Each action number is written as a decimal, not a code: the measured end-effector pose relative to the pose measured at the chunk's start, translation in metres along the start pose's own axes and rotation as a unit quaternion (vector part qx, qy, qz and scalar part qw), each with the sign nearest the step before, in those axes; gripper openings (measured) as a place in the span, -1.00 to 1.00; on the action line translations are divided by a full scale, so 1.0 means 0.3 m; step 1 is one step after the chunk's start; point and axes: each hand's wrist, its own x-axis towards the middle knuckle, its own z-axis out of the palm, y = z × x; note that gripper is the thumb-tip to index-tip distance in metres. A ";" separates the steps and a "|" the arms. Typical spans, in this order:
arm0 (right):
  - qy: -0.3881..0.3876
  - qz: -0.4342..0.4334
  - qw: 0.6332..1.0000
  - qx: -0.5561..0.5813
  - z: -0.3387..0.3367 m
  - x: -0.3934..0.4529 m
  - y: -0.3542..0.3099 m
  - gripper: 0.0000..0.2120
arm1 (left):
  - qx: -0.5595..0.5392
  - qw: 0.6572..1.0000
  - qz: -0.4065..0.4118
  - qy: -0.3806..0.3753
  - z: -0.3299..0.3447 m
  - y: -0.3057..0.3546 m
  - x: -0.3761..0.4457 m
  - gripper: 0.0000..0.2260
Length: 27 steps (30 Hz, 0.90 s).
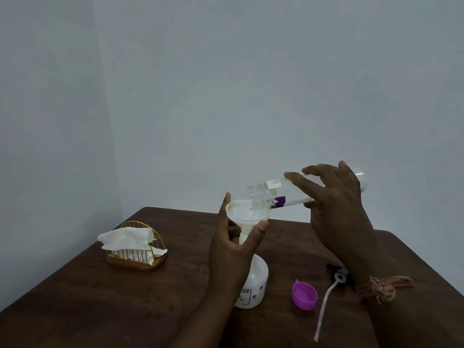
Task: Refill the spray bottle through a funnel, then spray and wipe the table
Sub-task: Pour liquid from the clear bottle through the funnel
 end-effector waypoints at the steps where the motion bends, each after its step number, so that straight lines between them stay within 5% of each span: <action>1: -0.003 -0.001 1.000 0.002 0.001 0.001 -0.001 -0.23 | -0.001 1.000 0.000 -0.001 -0.001 -0.003 0.000 -0.19; 27: 0.032 -0.061 0.997 -0.043 -0.039 0.010 -0.042 -0.31 | 0.020 1.000 -0.004 -0.008 -0.006 -0.006 -0.009 -0.16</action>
